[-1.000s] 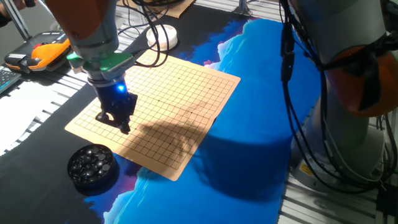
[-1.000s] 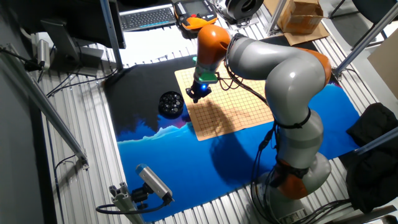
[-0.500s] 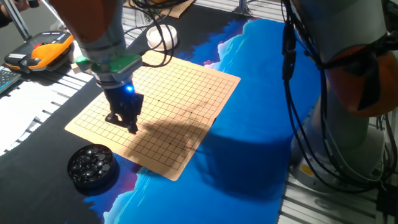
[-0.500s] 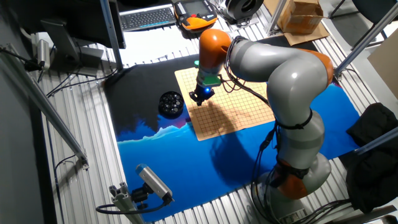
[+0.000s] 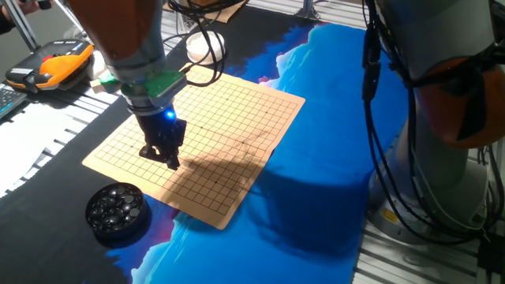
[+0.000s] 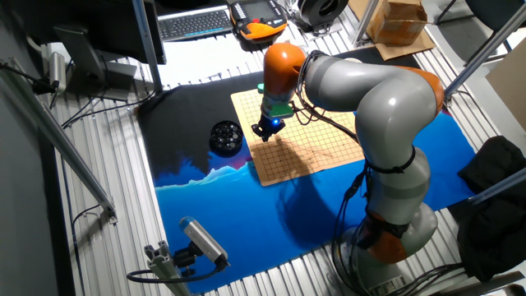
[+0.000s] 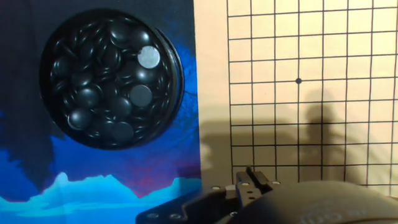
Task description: Play the first move as black on the 3-4 point in the upper right corner of the Go board
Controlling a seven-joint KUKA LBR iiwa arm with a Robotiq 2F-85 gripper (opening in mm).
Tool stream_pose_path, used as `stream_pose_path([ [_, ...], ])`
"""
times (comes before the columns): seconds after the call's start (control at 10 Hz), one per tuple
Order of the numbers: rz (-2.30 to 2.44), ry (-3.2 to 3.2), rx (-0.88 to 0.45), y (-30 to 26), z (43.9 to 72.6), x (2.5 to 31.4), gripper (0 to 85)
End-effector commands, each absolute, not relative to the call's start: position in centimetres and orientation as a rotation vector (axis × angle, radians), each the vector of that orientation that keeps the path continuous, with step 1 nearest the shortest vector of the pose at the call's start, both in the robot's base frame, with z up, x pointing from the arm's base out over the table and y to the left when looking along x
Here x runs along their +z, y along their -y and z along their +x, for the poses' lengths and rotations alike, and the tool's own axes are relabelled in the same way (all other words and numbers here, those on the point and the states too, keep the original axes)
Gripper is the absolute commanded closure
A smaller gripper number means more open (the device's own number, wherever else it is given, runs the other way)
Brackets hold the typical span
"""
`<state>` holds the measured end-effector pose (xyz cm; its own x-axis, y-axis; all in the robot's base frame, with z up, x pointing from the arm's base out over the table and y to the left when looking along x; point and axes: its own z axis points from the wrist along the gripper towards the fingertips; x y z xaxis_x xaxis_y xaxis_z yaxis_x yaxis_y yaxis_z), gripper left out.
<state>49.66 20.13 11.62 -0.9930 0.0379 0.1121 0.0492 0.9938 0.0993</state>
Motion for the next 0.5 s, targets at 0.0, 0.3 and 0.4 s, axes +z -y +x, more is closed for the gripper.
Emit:
stream_pose_path([
  [0.0,-0.085,3.025,-0.165,-20.11,49.68,11.63,85.0],
  [0.3,-0.155,3.018,-0.167,-20.11,49.68,11.63,85.0],
  [0.4,-0.155,3.021,-0.217,-20.11,49.68,11.63,85.0],
])
